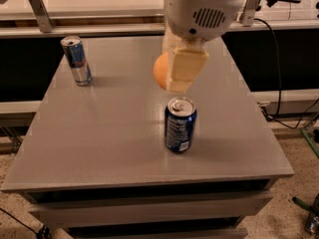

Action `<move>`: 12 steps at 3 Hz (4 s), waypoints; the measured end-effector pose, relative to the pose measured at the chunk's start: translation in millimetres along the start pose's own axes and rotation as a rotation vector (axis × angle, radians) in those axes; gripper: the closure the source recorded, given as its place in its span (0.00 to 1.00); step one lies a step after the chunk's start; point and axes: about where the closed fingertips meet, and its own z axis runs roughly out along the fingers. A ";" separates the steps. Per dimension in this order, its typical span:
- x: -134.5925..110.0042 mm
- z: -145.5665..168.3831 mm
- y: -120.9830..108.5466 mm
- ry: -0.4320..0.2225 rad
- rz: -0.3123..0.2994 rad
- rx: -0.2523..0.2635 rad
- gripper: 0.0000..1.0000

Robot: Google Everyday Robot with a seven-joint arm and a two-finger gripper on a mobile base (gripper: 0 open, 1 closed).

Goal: Move orange near pepsi can

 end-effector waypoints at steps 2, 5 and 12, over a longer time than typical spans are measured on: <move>66.4 34.5 11.9 -0.033 0.102 -0.087 1.00; 100.5 58.3 35.8 -0.043 0.165 -0.142 1.00; 82.0 123.2 53.0 -0.055 0.189 -0.174 0.12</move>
Offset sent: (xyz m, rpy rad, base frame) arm 0.0070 -0.0926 -0.0845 0.0686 0.2013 -0.1054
